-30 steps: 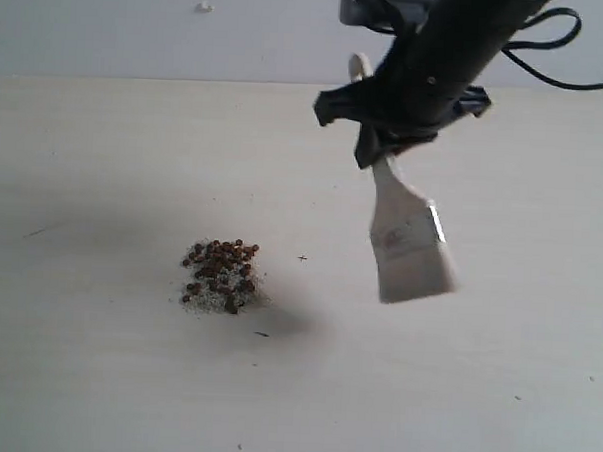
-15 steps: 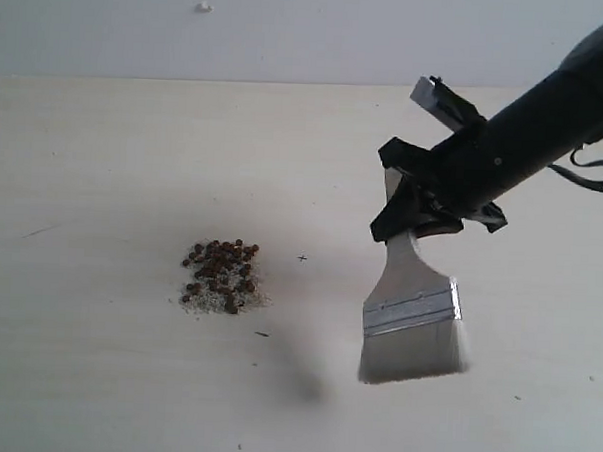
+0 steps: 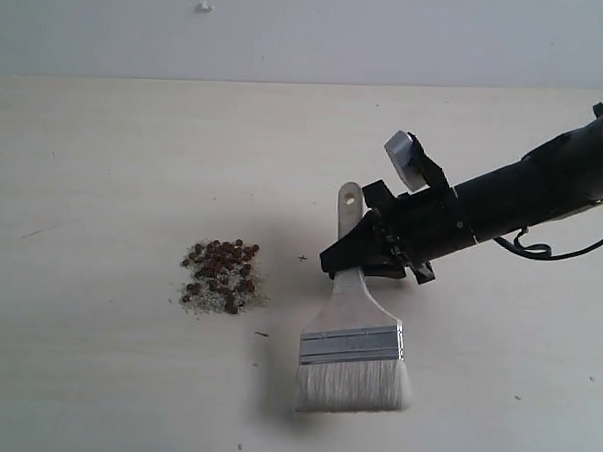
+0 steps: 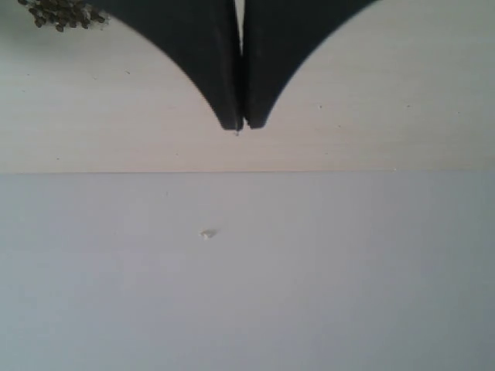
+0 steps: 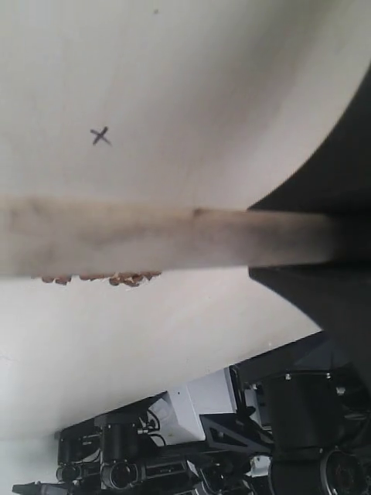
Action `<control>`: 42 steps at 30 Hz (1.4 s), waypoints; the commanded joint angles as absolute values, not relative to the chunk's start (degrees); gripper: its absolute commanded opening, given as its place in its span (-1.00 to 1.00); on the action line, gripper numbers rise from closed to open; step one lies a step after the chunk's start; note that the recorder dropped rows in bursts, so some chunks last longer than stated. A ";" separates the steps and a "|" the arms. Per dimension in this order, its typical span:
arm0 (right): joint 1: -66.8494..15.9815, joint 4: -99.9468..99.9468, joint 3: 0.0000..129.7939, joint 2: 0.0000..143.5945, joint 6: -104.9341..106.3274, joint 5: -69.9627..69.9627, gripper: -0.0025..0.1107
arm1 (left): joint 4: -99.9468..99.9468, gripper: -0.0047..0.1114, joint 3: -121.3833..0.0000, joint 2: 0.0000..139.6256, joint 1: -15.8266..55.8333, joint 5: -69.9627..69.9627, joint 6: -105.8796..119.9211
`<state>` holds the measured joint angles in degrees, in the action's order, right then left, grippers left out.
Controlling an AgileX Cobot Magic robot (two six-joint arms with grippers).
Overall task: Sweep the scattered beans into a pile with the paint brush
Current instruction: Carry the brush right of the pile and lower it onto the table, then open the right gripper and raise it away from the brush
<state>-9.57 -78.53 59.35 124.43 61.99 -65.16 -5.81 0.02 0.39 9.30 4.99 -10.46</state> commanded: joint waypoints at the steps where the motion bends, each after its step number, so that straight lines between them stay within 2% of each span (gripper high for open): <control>1: -9.33 -79.51 59.18 125.35 63.50 -65.15 -0.96 | -5.37 -0.92 0.00 0.00 9.11 4.55 -10.67; 9: -9.33 -79.51 59.18 125.35 62.76 -62.51 -0.95 | -5.37 -0.92 0.00 0.00 9.11 4.55 -10.67; 15: -9.33 -79.80 59.18 124.86 61.66 -62.51 -0.79 | -5.37 -0.92 0.00 0.00 9.11 4.55 -10.67; 27: -9.33 -70.91 59.18 117.90 52.16 -52.91 -0.79 | -5.37 -0.92 0.00 0.00 9.11 4.55 -10.67; 32: -9.33 -68.71 59.18 117.34 50.93 -53.10 -0.78 | -5.37 -0.92 0.00 0.00 9.11 4.55 -10.67; 36: -9.33 -68.71 59.18 117.34 50.80 -53.10 -0.63 | -5.37 -0.92 0.00 0.00 9.11 4.55 -10.67; 42: -9.33 -68.71 59.18 117.34 50.70 -52.95 -0.20 | -5.37 -0.92 0.00 0.00 9.11 4.55 -10.67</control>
